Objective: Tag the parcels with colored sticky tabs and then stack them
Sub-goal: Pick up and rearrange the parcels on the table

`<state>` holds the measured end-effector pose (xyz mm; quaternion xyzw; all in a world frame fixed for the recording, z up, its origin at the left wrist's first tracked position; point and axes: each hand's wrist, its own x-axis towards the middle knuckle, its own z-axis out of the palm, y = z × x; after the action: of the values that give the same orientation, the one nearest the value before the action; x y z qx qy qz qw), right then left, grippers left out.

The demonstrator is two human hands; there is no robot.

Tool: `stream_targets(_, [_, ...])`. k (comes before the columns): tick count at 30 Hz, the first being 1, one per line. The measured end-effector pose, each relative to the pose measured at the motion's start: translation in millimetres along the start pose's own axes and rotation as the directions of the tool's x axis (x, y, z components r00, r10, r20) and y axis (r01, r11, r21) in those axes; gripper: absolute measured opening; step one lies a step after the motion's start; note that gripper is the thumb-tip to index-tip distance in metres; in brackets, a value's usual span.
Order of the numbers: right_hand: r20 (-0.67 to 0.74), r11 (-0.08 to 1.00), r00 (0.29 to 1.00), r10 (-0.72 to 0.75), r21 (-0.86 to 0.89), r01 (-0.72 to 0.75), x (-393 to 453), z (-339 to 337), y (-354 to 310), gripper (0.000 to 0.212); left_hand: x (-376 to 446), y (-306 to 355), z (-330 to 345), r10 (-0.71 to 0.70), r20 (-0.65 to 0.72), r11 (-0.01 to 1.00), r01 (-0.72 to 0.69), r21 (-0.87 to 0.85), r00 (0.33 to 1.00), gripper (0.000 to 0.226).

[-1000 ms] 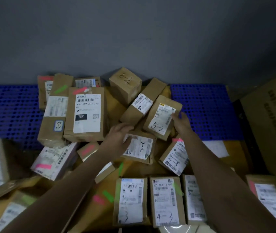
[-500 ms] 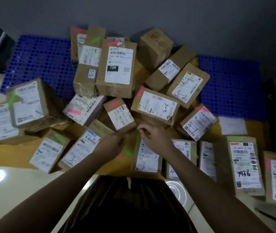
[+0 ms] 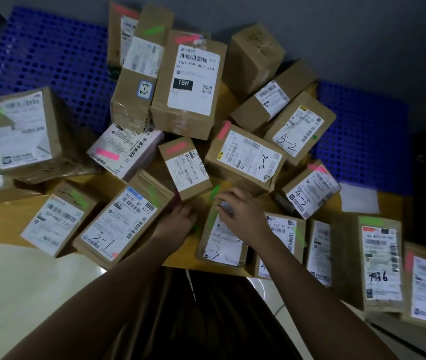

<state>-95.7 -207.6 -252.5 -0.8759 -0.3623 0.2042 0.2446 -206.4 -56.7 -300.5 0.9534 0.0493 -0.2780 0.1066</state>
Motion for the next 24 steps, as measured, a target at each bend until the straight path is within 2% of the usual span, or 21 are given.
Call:
stream_targets(4, [0.024,1.0,1.0,-0.002,-0.023,0.003,0.1,-0.6,2.1,0.026,5.7,0.2,-4.1,-0.016,-0.018,0.999,0.017,0.04,1.0,0.036])
stream_targets(13, [0.08,0.999,0.996,-0.025,-0.039,0.028,3.6,-4.7,2.6,0.028,1.4,11.7,-13.4,-0.042,0.036,0.977,0.033,0.208,0.998,0.039])
stream_targets(15, [0.086,0.999,0.996,-0.024,-0.035,0.027,3.9,-5.9,2.7,0.029,-2.7,14.3,-15.0,-0.022,-0.008,0.978,0.023,0.209,1.0,0.035])
stream_targets(17, [0.096,0.999,0.995,-0.013,-0.032,0.016,4.0,-6.4,2.4,0.03,-4.4,11.7,-18.6,-0.002,-0.012,0.987,0.004,0.161,1.0,0.039])
stream_targets(19, [0.108,1.0,0.994,-0.003,-0.026,0.006,4.3,-6.8,2.1,0.031,-5.8,8.4,-20.1,0.002,-0.08,0.995,0.006,0.101,0.997,0.047])
stream_targets(22, [0.128,1.0,0.992,0.017,-0.017,-0.015,5.0,-10.4,0.0,0.034,-13.9,10.5,-30.2,-0.072,-0.067,0.997,0.07,-0.027,0.995,0.038])
stream_targets(24, [0.134,1.0,0.991,0.018,-0.02,-0.015,4.9,-14.2,-3.8,0.035,-21.6,9.7,-36.9,-0.097,-0.178,0.991,0.079,-0.105,0.979,0.033])
